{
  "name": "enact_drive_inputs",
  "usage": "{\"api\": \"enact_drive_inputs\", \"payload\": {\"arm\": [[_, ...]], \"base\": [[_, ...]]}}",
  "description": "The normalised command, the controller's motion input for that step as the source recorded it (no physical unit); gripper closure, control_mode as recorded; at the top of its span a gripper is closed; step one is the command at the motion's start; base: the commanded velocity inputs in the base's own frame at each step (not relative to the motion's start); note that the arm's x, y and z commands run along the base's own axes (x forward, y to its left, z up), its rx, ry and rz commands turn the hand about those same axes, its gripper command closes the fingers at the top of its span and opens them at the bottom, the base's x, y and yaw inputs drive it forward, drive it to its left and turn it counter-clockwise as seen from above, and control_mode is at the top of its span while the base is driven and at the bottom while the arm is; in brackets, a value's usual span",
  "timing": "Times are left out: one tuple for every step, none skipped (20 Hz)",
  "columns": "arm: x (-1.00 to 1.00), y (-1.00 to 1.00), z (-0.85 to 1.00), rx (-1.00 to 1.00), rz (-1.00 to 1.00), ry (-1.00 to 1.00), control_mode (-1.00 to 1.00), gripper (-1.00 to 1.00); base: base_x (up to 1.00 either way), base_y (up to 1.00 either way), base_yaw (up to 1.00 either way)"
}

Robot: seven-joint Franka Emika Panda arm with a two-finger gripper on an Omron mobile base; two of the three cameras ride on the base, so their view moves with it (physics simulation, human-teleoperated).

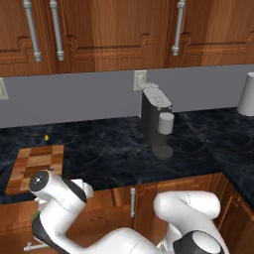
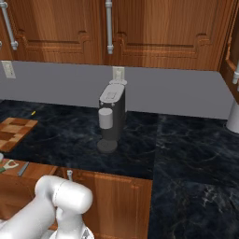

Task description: Open the drawer on the left and place the cutting tools on the cutting board.

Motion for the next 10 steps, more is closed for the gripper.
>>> {"api": "enact_drive_inputs", "payload": {"arm": [[0.37,0.00,-0.43,0.15,0.05,0.15,-1.00,-1.00],[0.39,0.00,-0.41,0.14,0.05,0.14,-1.00,-1.00],[0.41,0.00,-0.40,0.14,0.06,0.14,-1.00,-1.00],[0.41,0.00,-0.39,0.13,0.05,0.15,-1.00,-1.00],[0.38,0.00,-0.39,0.13,0.05,0.15,-1.00,-1.00],[0.33,0.00,-0.41,0.12,0.06,0.14,-1.00,-1.00],[0.29,0.00,-0.39,0.12,0.07,0.13,-1.00,-1.00],[0.24,0.00,-0.38,0.12,0.07,0.12,-1.00,-1.00],[0.19,0.00,-0.40,0.12,0.07,0.11,-1.00,-1.00],[0.16,0.00,-0.40,0.11,0.07,0.11,-1.00,-1.00]], "base": [[0.00,0.00,0.00],[0.00,0.00,0.00],[0.00,0.00,0.00],[0.00,0.00,0.00],[0.00,0.00,0.00],[0.00,0.00,0.00],[0.00,0.00,0.00],[0.00,0.00,0.00],[0.00,0.00,0.00],[0.00,0.00,0.00]]}}
